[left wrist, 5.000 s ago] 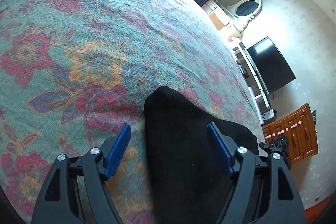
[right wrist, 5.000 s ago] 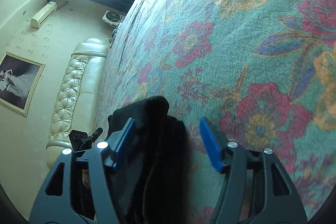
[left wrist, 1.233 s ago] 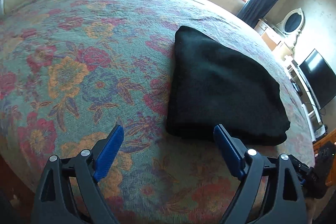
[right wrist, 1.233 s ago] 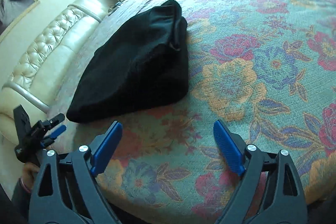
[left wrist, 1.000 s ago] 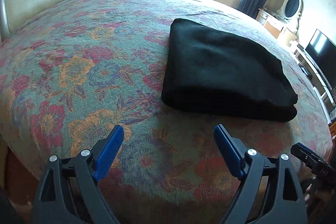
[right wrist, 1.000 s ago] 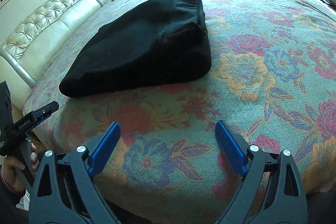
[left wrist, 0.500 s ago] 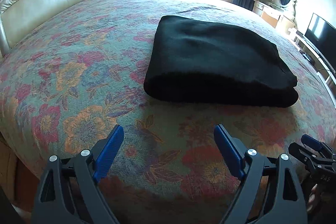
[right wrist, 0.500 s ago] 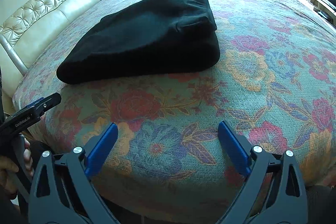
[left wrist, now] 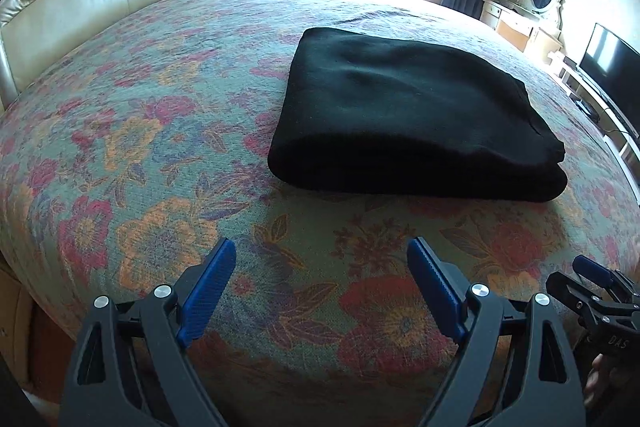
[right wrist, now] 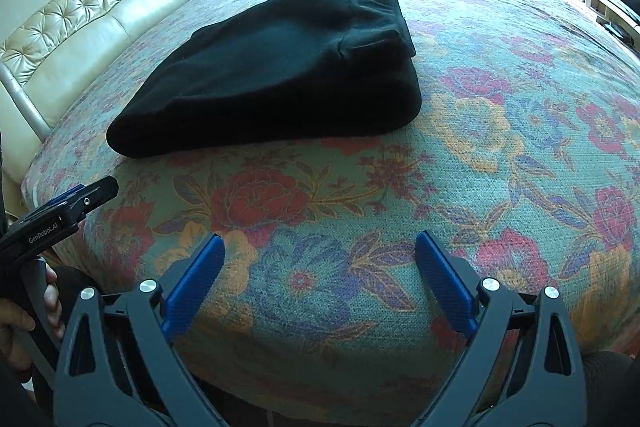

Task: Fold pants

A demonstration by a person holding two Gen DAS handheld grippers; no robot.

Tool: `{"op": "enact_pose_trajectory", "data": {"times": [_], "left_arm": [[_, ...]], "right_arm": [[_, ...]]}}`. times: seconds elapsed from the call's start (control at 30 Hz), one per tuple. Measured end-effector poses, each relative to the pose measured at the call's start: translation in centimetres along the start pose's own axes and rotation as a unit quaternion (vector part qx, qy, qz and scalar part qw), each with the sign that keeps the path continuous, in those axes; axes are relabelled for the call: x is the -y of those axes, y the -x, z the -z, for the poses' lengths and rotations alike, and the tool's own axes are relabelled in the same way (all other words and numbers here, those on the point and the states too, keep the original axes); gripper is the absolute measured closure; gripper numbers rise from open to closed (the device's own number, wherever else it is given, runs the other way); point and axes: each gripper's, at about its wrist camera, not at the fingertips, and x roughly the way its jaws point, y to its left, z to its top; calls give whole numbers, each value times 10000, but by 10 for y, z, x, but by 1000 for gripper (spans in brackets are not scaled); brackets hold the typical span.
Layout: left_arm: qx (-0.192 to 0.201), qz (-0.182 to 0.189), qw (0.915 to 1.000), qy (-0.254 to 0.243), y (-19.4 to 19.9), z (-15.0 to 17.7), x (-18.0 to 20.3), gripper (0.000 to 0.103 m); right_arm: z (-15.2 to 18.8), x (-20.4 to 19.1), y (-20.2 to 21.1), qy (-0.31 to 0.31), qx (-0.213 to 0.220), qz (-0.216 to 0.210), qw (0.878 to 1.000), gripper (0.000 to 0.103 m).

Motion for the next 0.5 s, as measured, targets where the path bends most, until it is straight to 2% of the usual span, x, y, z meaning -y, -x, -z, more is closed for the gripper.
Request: {"op": "enact_pose_trajectory", "data": {"times": [0.5], "left_arm": [[-40, 14, 10000, 55, 0, 1, 1, 17]], "right_arm": [[2, -2, 1, -3, 3, 8, 10000, 7]]}}
